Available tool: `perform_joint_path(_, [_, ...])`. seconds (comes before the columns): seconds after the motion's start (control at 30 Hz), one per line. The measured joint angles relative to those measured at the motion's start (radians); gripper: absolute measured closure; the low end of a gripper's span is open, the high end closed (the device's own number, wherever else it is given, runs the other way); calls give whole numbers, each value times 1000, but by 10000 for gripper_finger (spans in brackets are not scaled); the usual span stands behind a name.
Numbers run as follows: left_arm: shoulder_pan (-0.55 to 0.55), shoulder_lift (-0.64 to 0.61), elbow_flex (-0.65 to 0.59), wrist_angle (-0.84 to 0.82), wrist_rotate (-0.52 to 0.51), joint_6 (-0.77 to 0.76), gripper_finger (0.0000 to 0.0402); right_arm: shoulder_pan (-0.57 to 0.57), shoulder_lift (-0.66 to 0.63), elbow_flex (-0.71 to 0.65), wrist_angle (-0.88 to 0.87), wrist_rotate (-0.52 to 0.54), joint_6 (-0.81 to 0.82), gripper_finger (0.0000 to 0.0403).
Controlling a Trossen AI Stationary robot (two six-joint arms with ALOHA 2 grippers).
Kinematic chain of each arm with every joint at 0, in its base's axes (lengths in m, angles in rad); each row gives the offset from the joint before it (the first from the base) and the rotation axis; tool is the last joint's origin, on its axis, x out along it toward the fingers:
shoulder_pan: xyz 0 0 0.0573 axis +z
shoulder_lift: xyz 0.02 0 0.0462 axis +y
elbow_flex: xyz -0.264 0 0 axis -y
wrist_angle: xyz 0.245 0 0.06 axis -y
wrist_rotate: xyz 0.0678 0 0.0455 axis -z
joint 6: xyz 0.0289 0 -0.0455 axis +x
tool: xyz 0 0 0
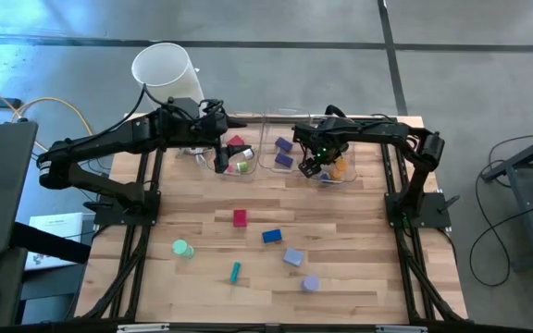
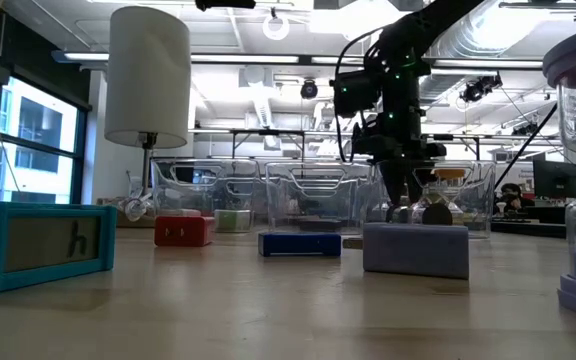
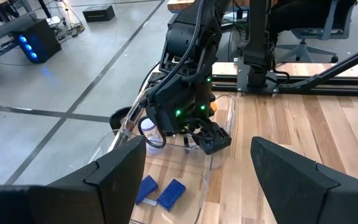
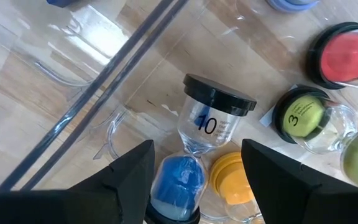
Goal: Pick & Place Office items
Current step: Put the blue hourglass into the right transparent bin
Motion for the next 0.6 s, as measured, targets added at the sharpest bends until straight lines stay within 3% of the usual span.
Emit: perform_joint_path(0.6, [0,0,0,0,0,0,118,0,0,0,4,-1,17,172])
